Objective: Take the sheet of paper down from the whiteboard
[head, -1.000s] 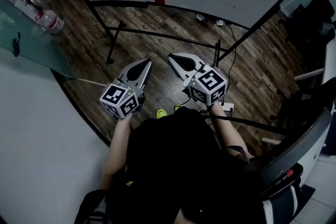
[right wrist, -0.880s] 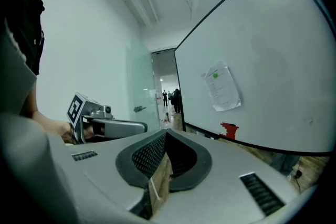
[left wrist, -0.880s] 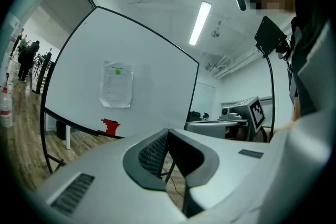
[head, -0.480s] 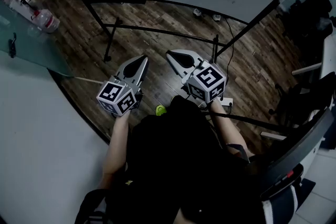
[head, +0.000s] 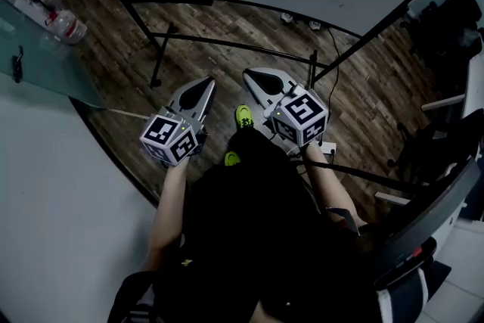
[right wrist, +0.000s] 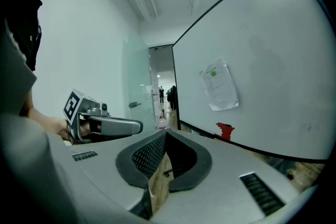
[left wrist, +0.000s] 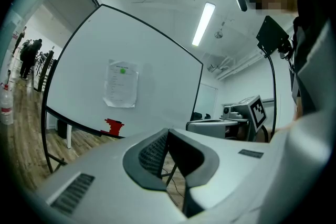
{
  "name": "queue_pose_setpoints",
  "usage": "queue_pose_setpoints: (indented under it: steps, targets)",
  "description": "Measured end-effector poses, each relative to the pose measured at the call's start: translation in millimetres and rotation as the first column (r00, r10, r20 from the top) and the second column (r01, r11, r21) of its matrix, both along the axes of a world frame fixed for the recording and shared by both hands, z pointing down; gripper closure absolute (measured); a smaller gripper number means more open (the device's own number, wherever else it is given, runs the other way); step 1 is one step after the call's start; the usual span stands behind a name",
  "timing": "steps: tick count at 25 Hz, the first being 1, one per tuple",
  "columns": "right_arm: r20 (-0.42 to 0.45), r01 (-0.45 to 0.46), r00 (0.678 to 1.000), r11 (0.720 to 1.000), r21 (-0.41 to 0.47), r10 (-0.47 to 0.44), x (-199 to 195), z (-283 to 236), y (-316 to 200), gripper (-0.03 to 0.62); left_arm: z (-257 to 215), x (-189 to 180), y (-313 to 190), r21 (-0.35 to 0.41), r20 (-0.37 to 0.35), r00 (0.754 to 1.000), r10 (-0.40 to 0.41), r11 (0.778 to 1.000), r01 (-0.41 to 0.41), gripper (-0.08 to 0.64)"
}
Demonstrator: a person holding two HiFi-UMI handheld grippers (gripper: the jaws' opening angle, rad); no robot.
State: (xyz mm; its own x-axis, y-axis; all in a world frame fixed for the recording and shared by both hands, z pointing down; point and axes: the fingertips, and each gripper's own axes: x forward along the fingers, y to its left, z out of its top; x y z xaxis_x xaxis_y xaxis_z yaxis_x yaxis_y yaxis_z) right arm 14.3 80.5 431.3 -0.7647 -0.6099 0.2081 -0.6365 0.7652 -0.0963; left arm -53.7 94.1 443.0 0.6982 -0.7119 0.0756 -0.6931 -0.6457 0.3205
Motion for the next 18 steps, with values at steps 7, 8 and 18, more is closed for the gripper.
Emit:
queue_pose_setpoints:
  steps: [7, 8, 18]
  targets:
    - [-0.028, 0.009, 1.000, 0.999, 0.036, -0.008, -2.4, -9.4, -27.7, 0.580, -10.5, -5.0, -21.7, 0.026, 0.003, 0.999, -0.032, 0.999, 0.031, 0.541]
    - [-0.028, 0.012, 1.000, 0.999, 0.038, -0.011, -2.9, -10.8, -32.0, 0.580, -12.3, -5.1, -25.7, 0.030, 0.007, 0.999, -0.033, 0.999, 0.033, 0.541]
    - [-0.016, 0.060, 0.998, 0.998, 0.014, -0.060, -14.8, -5.0, -68.0, 0.580, -11.5, -7.0, -61.6, 0.023, 0.015, 0.998, -0.057, 0.998, 0.056, 0.541]
